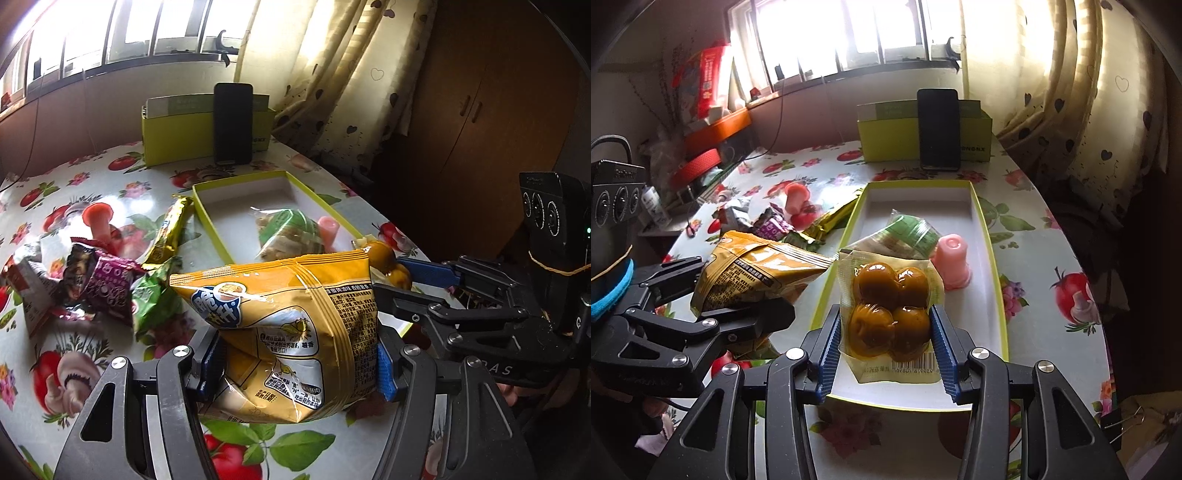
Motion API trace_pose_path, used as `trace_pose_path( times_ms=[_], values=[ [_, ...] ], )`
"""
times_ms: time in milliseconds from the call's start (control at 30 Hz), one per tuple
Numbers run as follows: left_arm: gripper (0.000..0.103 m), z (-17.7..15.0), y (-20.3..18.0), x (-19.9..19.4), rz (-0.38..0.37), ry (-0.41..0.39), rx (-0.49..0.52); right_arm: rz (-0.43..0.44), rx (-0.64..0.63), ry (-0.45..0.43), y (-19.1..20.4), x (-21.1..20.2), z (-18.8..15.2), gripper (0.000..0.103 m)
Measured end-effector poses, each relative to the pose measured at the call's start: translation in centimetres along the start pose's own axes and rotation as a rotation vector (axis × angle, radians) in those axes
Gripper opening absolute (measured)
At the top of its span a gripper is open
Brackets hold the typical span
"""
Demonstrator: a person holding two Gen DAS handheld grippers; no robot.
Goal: Organize snacks
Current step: 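Lift and carry the chip bag and egg-yolk tray over the white box lid, then lower the chip bag and egg-yolk tray into the box lid and open both grippers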
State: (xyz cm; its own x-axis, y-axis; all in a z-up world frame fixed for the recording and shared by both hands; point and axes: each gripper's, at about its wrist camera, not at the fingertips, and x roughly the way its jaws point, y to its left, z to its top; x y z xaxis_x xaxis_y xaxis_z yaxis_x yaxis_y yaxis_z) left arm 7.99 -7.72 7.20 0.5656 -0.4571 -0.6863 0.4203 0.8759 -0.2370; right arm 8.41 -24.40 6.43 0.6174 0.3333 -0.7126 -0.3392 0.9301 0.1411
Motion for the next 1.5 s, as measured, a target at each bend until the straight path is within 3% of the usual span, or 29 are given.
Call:
trace_pose_path(
  times_ms=[667, 1500],
  values=[
    [0.065, 1.2, -1.0, 4.6, -0.06, 0.061, 0.017, -0.034, 0.056, 0.043, -3.3, 1.9, -0.5, 0.044],
    [0.065, 2.0, -1.1, 7.3, -0.106, 0.093, 0.023, -0.058, 0.08, 0.086, -4.5, 4.0, -0.4, 0.044]
  ],
)
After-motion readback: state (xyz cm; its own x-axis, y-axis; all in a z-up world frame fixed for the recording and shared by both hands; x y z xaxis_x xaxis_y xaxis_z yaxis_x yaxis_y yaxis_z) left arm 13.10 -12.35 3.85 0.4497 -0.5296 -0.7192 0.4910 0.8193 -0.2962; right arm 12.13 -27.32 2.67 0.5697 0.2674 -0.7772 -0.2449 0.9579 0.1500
